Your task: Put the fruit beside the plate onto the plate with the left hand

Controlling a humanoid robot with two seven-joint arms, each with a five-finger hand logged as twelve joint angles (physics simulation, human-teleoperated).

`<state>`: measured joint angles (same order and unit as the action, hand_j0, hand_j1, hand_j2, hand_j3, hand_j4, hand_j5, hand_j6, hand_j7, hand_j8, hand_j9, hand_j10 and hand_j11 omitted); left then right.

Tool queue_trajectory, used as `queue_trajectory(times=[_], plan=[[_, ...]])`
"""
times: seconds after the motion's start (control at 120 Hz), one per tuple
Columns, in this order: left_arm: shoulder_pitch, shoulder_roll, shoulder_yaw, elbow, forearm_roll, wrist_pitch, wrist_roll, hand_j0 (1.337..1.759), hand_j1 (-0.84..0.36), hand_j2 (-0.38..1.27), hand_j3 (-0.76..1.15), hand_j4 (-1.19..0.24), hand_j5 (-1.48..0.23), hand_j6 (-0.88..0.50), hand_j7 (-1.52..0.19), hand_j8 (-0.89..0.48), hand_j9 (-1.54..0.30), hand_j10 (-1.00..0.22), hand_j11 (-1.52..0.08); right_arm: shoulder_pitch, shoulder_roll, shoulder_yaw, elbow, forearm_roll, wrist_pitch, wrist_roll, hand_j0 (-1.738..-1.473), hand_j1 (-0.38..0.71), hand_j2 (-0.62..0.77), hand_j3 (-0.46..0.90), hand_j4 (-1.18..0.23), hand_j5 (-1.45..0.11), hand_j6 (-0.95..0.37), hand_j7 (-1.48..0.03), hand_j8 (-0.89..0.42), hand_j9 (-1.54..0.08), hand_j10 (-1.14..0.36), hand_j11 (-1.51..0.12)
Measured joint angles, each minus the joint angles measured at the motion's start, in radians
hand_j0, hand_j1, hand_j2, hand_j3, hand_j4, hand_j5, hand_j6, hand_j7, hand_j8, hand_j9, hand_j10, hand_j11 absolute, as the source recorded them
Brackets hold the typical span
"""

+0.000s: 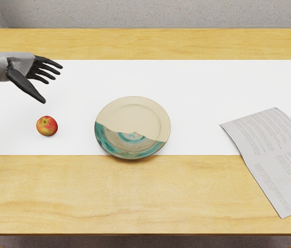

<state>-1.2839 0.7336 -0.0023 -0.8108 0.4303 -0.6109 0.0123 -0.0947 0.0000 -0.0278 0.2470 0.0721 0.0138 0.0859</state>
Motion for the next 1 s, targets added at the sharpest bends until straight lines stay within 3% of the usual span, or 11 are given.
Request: queue_trajectory(times=[0.117,0.167,0.208,0.275,0.308,0.358,0.425,0.492,0.583,0.783,1.0], plan=[[-0.015,-0.005,0.0,-0.001,0.0,0.0,0.002,1.658,0.05,0.06,0.0,-0.25,-0.32,-0.25,-0.32,-0.25,-0.32,-0.25,-0.32,0.0,0.0,0.001,0.0,0.001,0.0,0.0,-1.658,-0.31,-0.01,0.0,-0.04,-0.05,-0.04,-0.05,-0.04,-0.05,-0.04,-0.05],[-0.042,-0.001,0.0,-0.004,0.002,0.0,0.041,1.658,0.05,0.06,0.0,-0.25,-0.32,-0.25,-0.32,-0.25,-0.32,-0.25,-0.32,0.001,0.0,0.002,0.0,0.001,0.0,0.0,-1.658,-0.31,-0.01,0.0,-0.04,-0.05,-0.04,-0.05,-0.04,-0.05,-0.04,-0.05],[-0.096,0.0,0.001,-0.028,0.005,0.0,0.127,1.658,0.05,0.06,0.0,-0.25,-0.32,-0.25,-0.32,-0.25,-0.32,-0.25,-0.32,0.001,0.0,0.002,0.0,0.001,0.0,0.0,-1.658,-0.31,-0.01,0.0,-0.04,-0.05,-0.04,-0.05,-0.04,-0.05,-0.04,-0.05],[-0.148,0.005,0.001,-0.109,0.021,0.0,0.325,1.658,0.05,0.05,0.0,-0.25,-0.32,-0.25,-0.32,-0.25,-0.32,-0.25,-0.32,0.001,0.0,0.002,0.0,0.001,0.0,-0.001,-1.658,-0.31,-0.01,0.0,-0.04,-0.05,-0.04,-0.05,-0.04,-0.05,-0.04,-0.05],[-0.175,0.036,0.0,-0.16,0.036,0.0,0.4,1.658,0.05,0.05,0.0,-0.25,-0.32,-0.25,-0.32,-0.25,-0.32,-0.25,-0.32,0.0,0.0,0.002,0.0,0.001,0.0,-0.001,-1.658,-0.31,-0.01,0.0,-0.04,-0.05,-0.04,-0.05,-0.04,-0.05,-0.04,-0.05],[-0.194,0.09,-0.002,-0.275,0.109,0.0,0.476,1.658,0.05,0.05,0.0,-0.25,-0.32,-0.25,-0.32,-0.25,-0.32,-0.25,-0.32,0.0,0.0,0.001,0.0,0.001,0.0,-0.001,-1.658,-0.31,-0.01,0.0,-0.04,-0.05,-0.04,-0.05,-0.04,-0.05,-0.04,-0.05],[-0.201,0.109,-0.006,-0.418,0.204,0.0,0.534,1.658,0.05,0.05,0.0,-0.25,-0.32,-0.25,-0.32,-0.25,-0.32,-0.25,-0.32,-0.001,0.0,0.001,0.0,0.001,0.0,-0.001,-1.658,-0.31,-0.01,0.0,-0.04,-0.05,-0.04,-0.05,-0.04,-0.05,-0.04,-0.05],[-0.191,0.098,-0.007,-0.522,0.334,0.002,0.564,1.658,0.05,0.05,0.0,-0.25,-0.32,-0.25,-0.32,-0.25,-0.32,-0.25,-0.32,-0.002,0.0,0.0,0.0,0.001,0.0,-0.001,-1.658,-0.31,-0.01,0.0,-0.04,-0.05,-0.04,-0.05,-0.04,-0.05,-0.04,-0.05],[-0.14,0.061,-0.002,-0.591,0.498,0.088,0.584,1.658,0.05,0.05,0.0,-0.25,-0.33,-0.25,-0.33,-0.25,-0.33,-0.25,-0.32,-0.003,0.0,0.0,0.0,0.002,0.0,-0.001,-1.658,-0.31,-0.01,0.0,-0.04,-0.05,-0.04,-0.05,-0.04,-0.05,-0.04,-0.05],[0.016,-0.011,0.0,-0.638,0.75,0.397,0.597,1.658,0.05,0.05,0.0,-0.25,-0.33,-0.26,-0.33,-0.26,-0.33,-0.25,-0.33,-0.003,0.0,-0.001,0.0,0.002,0.0,-0.001,-1.658,-0.31,-0.01,0.0,-0.04,-0.05,-0.04,-0.05,-0.04,-0.05,-0.04,-0.05],[0.096,-0.016,0.007,-0.694,0.805,0.477,0.598,1.658,0.05,0.05,0.0,-0.26,-0.33,-0.26,-0.33,-0.26,-0.33,-0.26,-0.33,-0.004,0.0,-0.002,0.0,0.002,0.0,-0.001,-1.658,-0.31,-0.01,0.0,-0.04,-0.05,-0.04,-0.05,-0.04,-0.05,-0.04,-0.05]])
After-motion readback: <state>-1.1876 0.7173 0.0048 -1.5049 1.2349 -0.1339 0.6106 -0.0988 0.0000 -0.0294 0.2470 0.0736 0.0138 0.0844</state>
